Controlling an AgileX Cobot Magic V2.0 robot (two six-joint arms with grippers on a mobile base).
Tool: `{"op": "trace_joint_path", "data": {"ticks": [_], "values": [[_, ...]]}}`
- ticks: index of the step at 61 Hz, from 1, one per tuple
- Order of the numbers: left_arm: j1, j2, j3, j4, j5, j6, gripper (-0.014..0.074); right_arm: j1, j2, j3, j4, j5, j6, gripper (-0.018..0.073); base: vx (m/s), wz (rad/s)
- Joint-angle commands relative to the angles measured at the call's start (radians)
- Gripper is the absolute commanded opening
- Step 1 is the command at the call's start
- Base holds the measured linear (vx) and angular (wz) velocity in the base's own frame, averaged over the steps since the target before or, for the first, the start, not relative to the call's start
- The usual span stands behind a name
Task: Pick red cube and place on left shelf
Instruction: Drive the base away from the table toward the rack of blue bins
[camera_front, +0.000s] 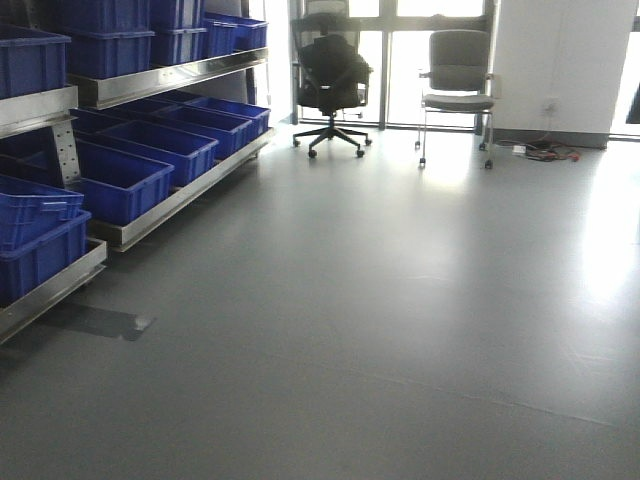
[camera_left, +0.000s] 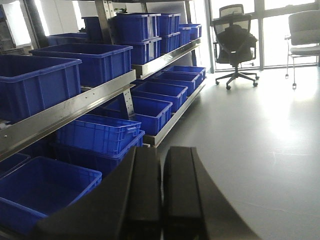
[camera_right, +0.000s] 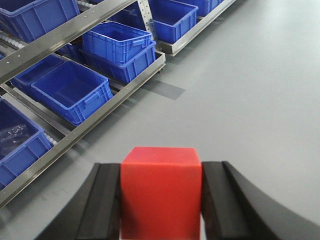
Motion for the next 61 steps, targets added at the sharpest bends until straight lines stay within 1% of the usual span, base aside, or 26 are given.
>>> {"op": "trace_joint_path", "data": {"ticks": [1,33,61], "values": [[0.001,-0.015,0.022,-0.005,-0.091,0.001,0.0106,0.002,0.002,-0.026,-0.002,-0.079,-0.008,0.0058,0.54,0.31],[0.001,-0.015,0.022,-0.005,-0.091,0.001,0.0106,0.002,0.002,-0.026,-0.002,-0.079,-0.008,0.0058,0.55,0.36],[0.001,-0.015,0.022,-0.005,-0.091,0.001,0.0106,0.002,0.002,-0.026,-0.002,-0.079,-0.008,0.0058,0.50,0.55]]}}
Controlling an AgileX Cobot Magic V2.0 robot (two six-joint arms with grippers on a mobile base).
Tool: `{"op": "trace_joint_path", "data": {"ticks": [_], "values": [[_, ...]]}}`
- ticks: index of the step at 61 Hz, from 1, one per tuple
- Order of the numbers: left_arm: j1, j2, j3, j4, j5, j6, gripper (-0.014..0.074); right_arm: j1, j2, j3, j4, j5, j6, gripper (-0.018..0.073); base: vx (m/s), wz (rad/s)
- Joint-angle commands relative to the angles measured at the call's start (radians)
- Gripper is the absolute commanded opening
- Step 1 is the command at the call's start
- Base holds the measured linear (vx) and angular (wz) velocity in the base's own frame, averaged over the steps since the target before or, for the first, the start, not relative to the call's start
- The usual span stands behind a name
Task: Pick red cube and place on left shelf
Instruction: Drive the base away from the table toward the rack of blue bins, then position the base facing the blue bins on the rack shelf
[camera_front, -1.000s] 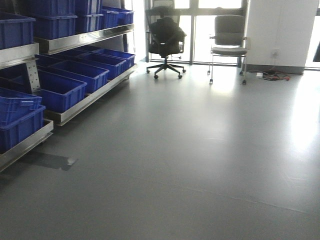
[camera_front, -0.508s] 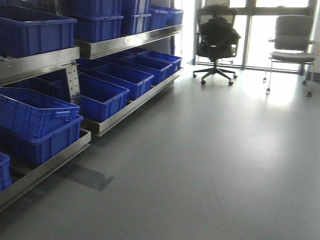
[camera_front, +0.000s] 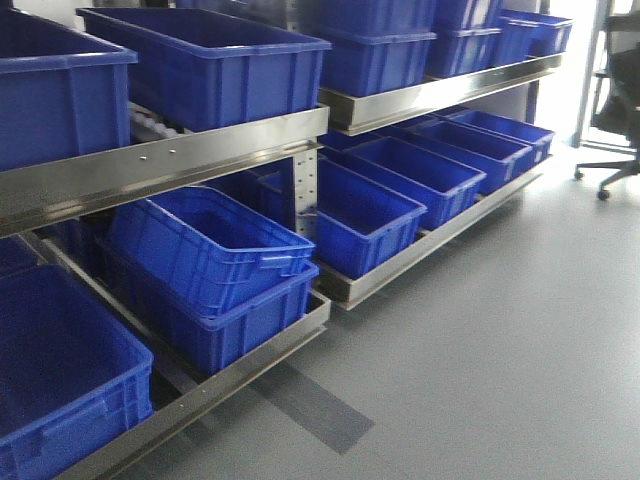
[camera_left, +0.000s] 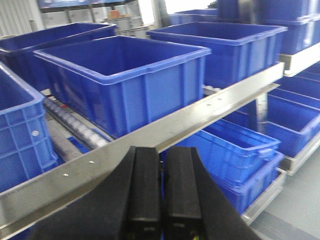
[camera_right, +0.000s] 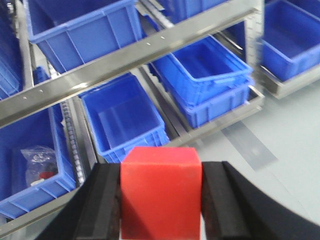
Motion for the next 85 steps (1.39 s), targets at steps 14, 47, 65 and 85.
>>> {"op": "trace_joint_path", "data": {"ticks": [14,47,65,85], "values": [[0.001,-0.015,0.022,-0.005,-0.091,0.001,0.0106,0.002,0.002,-0.026,-0.002,-0.079,-0.008,0.0058,0.43,0.46],[0.001,-0.015,0.022,-0.005,-0.091,0.001,0.0106,0.002,0.002,-0.026,-0.002,-0.079,-0.008,0.0058,0.34,0.52],[0.001,-0.015,0.022,-0.005,-0.091,0.001,0.0106,0.002,0.002,-0.026,-0.002,-0.079,-0.008,0.0058,0.19,0.63],[0.001,-0.015,0.022,-0.005,-0.091,0.001,0.0106,0.002,0.002,-0.026,-0.002,-0.079,-0.008,0.0058,0.14,0.31]]}}
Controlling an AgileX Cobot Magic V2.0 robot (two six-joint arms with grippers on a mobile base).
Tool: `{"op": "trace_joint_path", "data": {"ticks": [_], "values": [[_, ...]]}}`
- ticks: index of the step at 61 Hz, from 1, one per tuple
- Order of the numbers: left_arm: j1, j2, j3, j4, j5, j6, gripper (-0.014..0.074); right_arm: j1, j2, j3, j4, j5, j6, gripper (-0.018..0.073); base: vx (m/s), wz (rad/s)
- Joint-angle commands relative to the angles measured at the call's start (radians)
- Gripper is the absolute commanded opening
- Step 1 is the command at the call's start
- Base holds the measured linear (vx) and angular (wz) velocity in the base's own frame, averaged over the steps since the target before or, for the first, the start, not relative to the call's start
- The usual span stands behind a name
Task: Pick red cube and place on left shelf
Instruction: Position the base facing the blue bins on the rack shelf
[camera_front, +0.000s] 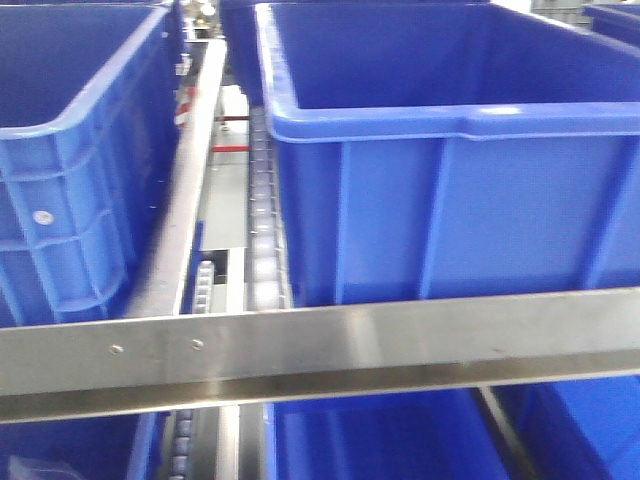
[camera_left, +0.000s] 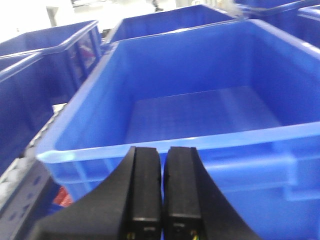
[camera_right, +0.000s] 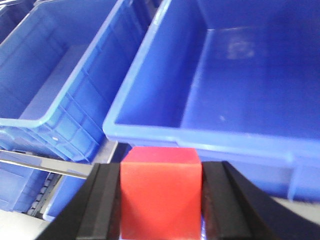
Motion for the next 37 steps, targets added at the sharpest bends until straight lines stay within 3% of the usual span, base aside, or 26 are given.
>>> {"op": "trace_joint_path", "data": {"ticks": [1,20,37], "values": [[0.001,-0.015,0.022,-0.005,-0.091,0.001,0.0106,0.002,0.002,-0.026,-0.002,-0.079,-0.008,0.0058,0.13,0.15],[0.001,-0.015,0.022,-0.005,-0.091,0.001,0.0106,0.002,0.002,-0.026,-0.002,-0.079,-0.008,0.0058,0.08,0.23],[0.001,-0.015,0.022,-0.005,-0.091,0.001,0.0106,0.002,0.002,-0.026,-0.002,-0.079,-0.008,0.0058,0.03,0.02]]}}
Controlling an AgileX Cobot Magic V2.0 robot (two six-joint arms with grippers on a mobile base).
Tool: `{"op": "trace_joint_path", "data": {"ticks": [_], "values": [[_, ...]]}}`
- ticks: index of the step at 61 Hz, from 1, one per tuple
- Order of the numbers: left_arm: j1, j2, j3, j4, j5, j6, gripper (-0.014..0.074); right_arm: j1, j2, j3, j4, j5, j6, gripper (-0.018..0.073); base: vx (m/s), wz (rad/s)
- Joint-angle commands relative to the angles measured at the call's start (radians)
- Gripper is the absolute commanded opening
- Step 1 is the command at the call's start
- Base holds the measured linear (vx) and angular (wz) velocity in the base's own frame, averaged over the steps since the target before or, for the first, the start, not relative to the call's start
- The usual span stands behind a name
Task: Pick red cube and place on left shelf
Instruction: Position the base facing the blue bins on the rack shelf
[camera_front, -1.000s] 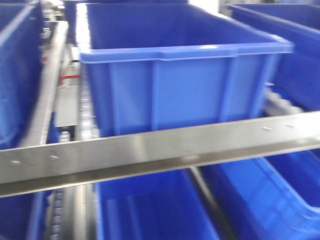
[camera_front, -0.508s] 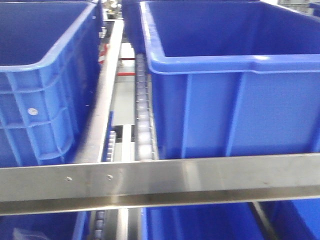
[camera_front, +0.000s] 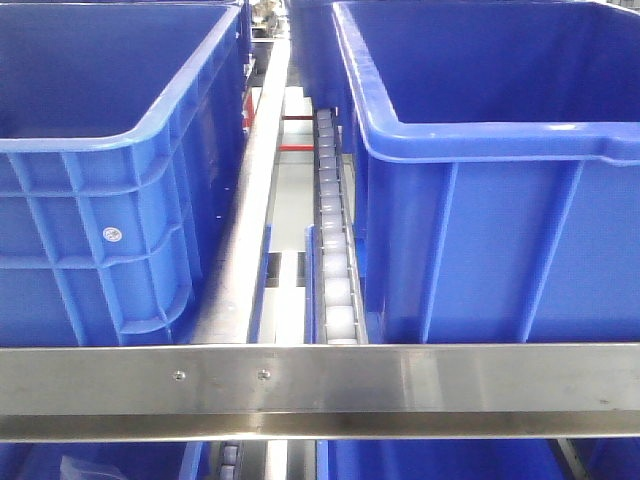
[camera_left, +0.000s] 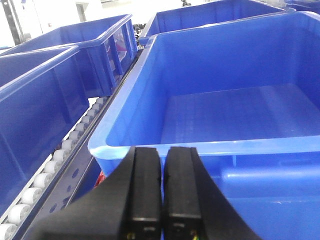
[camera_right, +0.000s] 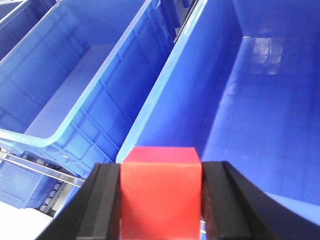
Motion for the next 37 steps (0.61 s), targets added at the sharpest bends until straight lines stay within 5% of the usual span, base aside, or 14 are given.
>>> {"op": "trace_joint_path", "data": {"ticks": [1,37], "values": [[0.001,-0.015,0.022,-0.005,-0.091,0.001,0.0106,0.002,0.002,-0.026,-0.002,-0.079,-0.008,0.0058,0.00,0.00],[0.001,-0.015,0.022,-0.005,-0.091,0.001,0.0106,0.002,0.002,-0.026,-0.009,-0.099,-0.008,0.0058,0.00,0.00]]}}
